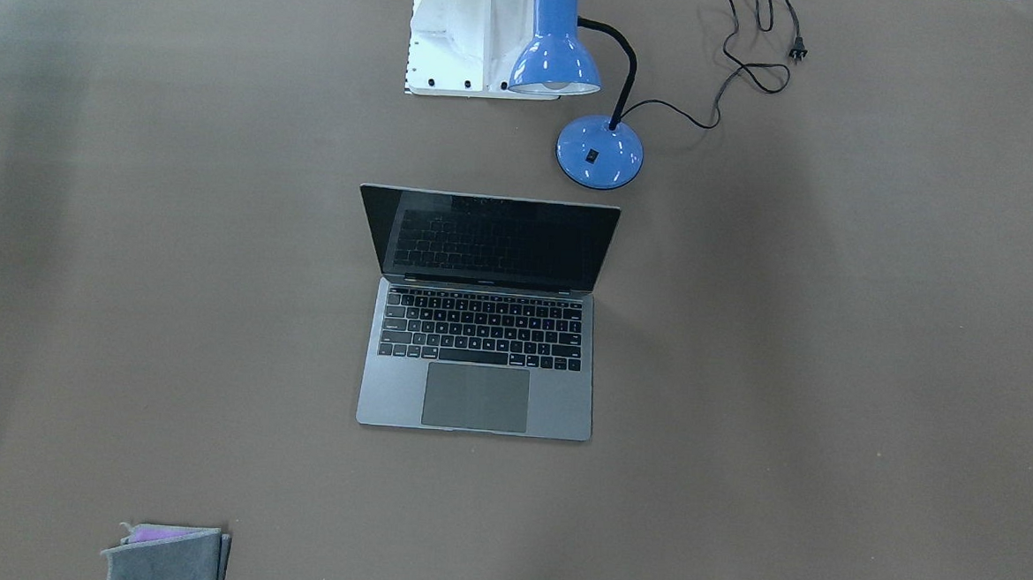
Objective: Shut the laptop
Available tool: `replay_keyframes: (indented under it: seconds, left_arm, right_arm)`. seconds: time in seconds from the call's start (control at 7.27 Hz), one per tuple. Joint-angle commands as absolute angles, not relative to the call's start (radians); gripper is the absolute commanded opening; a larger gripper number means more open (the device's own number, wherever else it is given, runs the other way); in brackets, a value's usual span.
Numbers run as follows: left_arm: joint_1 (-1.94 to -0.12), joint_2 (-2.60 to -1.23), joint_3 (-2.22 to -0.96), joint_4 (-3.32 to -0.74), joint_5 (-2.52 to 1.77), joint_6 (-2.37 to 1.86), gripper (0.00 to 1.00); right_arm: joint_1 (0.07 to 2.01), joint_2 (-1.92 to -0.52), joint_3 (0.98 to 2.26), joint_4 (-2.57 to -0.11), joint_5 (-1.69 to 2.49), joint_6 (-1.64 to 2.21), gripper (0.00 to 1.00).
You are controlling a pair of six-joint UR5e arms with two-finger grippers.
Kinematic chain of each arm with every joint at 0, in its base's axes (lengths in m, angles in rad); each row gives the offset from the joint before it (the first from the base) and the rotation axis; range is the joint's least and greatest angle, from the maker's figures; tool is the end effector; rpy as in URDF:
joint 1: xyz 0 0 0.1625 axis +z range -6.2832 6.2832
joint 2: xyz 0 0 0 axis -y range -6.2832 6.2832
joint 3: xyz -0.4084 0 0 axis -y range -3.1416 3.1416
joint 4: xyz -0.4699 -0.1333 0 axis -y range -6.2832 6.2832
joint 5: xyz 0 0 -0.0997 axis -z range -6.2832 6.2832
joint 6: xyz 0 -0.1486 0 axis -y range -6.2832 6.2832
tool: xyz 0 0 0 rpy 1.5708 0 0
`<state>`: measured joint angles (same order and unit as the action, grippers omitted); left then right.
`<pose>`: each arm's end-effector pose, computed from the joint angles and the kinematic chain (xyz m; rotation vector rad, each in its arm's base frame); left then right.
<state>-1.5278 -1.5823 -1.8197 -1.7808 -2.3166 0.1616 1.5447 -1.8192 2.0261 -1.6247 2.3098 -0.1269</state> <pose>-0.0068 -0.5979 0.5020 0.4931 0.7072 0.3672 0.0208 -0.4754 0.5552 0.1832 -0.7305 -0.2022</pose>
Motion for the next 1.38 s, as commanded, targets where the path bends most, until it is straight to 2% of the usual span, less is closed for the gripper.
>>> replay_keyframes:
  seconds: [0.0, 0.41, 0.55, 0.69, 0.96, 1.1, 1.24]
  left_arm:
    - [-1.528, -1.589, -1.821, -1.810, -2.384, 0.091, 0.99]
    - [-1.520, -1.635, -1.830, -1.868, -2.405, 0.009, 0.98]
    - [-1.500, -1.650, -1.827, -1.867, -2.448, -0.003, 0.98]
    - [-1.462, -1.664, -1.832, -1.870, -2.468, -0.062, 0.98]
    - [-1.370, -1.712, -1.833, -1.894, -2.500, -0.199, 0.96]
    - [-1.320, -1.713, -1.830, -1.972, -2.500, -0.324, 0.67]
    - [-1.254, -1.713, -1.829, -2.047, -2.502, -0.447, 0.30]
  right_arm:
    - [1.545, -1.809, 2.031, -1.624, 2.315, -0.123, 1.00]
    - [1.542, -1.805, 2.031, -1.624, 2.428, -0.091, 0.99]
    - [1.542, -1.804, 2.029, -1.624, 2.486, -0.087, 0.95]
    - [1.537, -1.801, 2.029, -1.624, 2.544, -0.043, 0.79]
    - [1.508, -1.783, 2.037, -1.623, 2.601, 0.053, 0.35]
    - [1.481, -1.766, 2.055, -1.621, 2.621, 0.133, 0.03]
    - [1.445, -1.764, 2.095, -1.621, 2.620, 0.225, 0.00]
